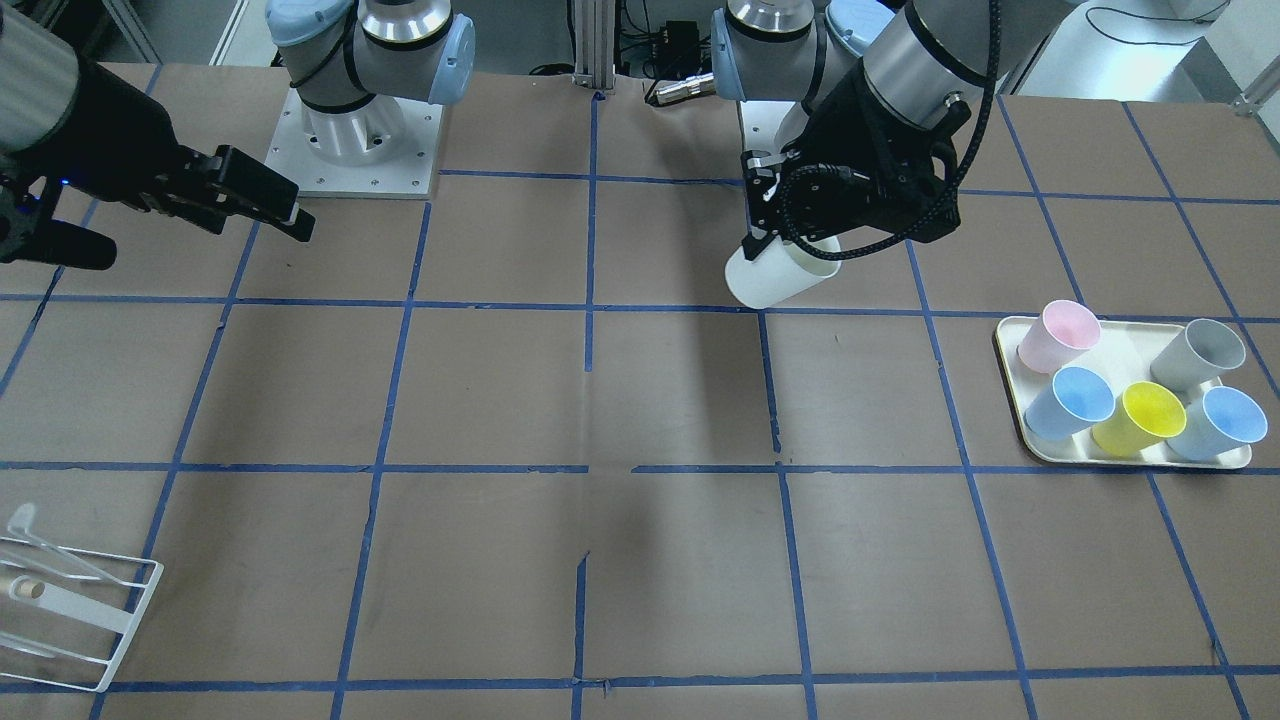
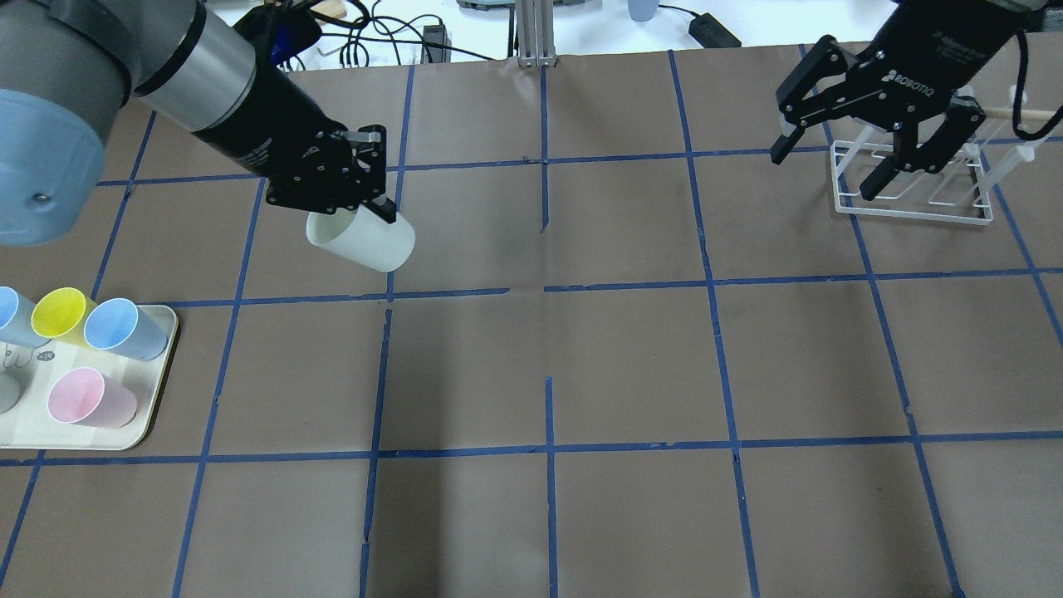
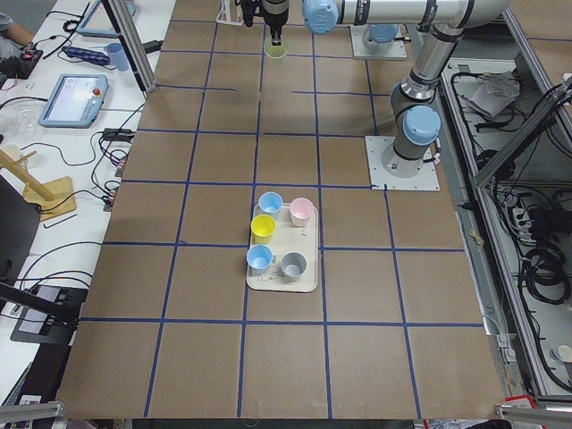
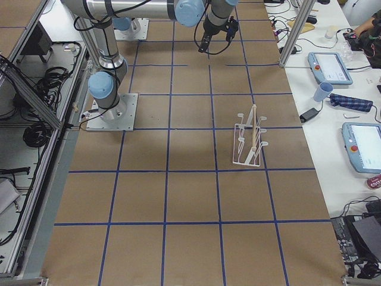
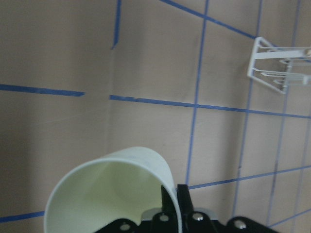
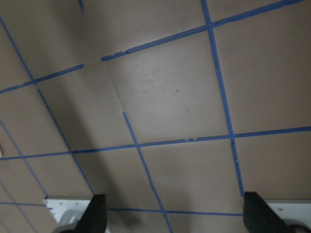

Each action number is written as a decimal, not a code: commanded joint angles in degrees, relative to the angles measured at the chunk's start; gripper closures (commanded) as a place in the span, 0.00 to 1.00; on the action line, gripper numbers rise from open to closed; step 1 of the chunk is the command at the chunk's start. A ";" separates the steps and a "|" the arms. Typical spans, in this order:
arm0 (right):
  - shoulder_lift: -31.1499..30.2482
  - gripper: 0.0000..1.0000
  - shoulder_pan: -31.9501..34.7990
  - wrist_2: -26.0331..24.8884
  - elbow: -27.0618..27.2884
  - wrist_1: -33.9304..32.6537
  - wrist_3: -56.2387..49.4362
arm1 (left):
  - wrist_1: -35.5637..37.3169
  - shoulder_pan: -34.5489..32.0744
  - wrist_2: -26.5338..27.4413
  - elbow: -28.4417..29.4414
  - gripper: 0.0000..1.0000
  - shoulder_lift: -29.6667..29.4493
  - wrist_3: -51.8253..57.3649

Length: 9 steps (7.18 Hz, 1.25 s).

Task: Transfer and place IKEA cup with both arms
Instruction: 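Carry the white cup with the left gripper down onto the tray beside the pink cup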

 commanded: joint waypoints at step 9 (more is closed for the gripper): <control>-10.87 0.00 10.25 -11.88 16.15 -18.56 1.80 | 5.26 37.32 23.42 -13.09 1.00 0.68 74.86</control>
